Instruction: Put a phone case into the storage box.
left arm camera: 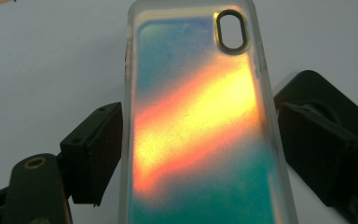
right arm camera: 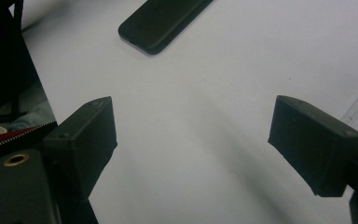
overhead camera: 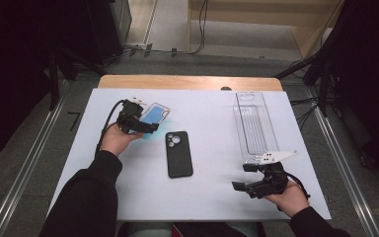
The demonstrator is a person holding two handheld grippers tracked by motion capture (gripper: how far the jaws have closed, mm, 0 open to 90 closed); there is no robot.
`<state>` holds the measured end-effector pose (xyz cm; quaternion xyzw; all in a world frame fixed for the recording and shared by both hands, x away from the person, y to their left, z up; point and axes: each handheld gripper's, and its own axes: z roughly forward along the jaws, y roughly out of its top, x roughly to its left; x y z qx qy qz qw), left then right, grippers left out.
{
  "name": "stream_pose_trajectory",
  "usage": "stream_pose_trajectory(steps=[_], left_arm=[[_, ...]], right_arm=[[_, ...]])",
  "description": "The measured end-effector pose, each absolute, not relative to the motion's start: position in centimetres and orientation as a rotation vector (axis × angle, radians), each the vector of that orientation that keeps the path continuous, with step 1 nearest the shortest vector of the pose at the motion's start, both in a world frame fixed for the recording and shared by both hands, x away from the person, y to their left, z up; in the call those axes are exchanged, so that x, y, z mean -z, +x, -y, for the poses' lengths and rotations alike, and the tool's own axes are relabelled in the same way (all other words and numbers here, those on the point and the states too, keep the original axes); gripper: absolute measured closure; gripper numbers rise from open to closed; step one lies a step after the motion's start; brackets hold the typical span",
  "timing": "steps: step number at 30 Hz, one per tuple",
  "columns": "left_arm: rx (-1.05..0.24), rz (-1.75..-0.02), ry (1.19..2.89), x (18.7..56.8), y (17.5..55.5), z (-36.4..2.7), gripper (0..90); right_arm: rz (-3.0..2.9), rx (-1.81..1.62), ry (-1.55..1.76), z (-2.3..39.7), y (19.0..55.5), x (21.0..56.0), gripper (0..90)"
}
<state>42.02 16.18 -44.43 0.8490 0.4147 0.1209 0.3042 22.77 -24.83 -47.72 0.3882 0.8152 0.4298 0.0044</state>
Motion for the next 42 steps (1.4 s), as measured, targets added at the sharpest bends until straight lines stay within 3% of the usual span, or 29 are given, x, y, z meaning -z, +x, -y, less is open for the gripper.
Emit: stream_pose_trajectory(steps=[21, 42], left_arm=[[-0.211, -0.986, 2.237, 45.0, 36.1, -15.1, 17.2], [-0.113, -0.997, 2.174, 45.1, 31.5, -14.3, 17.2]], right_arm=[[-2.521, -1.355, 1.267, 24.5, 22.8, 47.6, 13.1], [-2.496, -1.353, 1.336, 23.8, 22.8, 47.0, 13.2]])
